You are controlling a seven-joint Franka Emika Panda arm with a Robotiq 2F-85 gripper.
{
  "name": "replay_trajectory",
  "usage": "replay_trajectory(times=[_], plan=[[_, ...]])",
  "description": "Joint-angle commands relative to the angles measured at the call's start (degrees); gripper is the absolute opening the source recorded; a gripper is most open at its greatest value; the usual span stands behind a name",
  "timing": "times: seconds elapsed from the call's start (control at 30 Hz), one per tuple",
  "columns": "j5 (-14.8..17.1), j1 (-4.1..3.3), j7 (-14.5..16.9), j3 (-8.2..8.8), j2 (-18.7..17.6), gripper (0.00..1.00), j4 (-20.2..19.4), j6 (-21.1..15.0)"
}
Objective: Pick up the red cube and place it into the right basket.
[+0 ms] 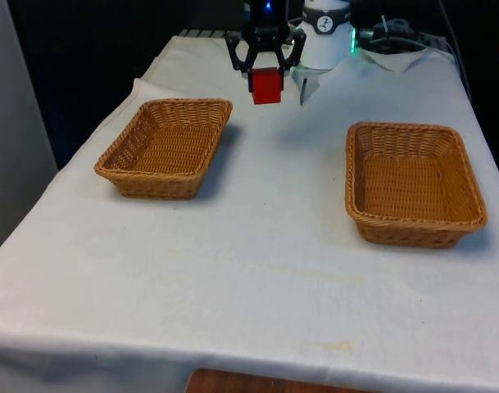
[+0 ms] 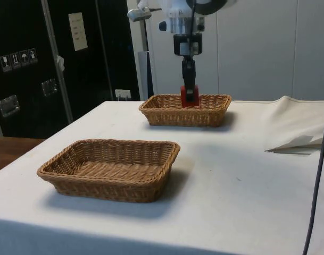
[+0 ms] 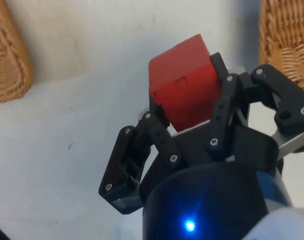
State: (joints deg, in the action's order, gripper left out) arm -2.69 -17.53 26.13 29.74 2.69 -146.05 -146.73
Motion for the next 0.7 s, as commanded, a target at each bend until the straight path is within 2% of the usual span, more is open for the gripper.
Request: replay_trajectory(times=[0.0, 0.23, 0.27, 0.37, 0.5, 0.53, 0.6, 0.67], plan=[[0.0, 0.0, 0.17, 0.17, -0.34, 0.02, 0.46, 0.23], [0.74, 0.29, 1.95, 1.78, -3.44, 0.02, 3.95, 1.49], [0.06, 0.11, 1.15, 1.78, -3.38, 0.02, 3.72, 0.86], [0.97, 0.46, 2.64, 2.64, -4.7, 0.02, 5.27, 1.83], [1.26, 0.57, 3.44, 3.84, -5.9, 0.02, 6.42, 1.89], [0.46, 0.4, 2.69, 3.95, -6.07, 0.02, 6.42, 1.55], [1.26, 0.74, 3.72, 4.3, -6.13, 0.02, 6.7, 1.89], [1.26, 0.74, 3.95, 4.81, -6.36, 0.02, 6.93, 1.89]])
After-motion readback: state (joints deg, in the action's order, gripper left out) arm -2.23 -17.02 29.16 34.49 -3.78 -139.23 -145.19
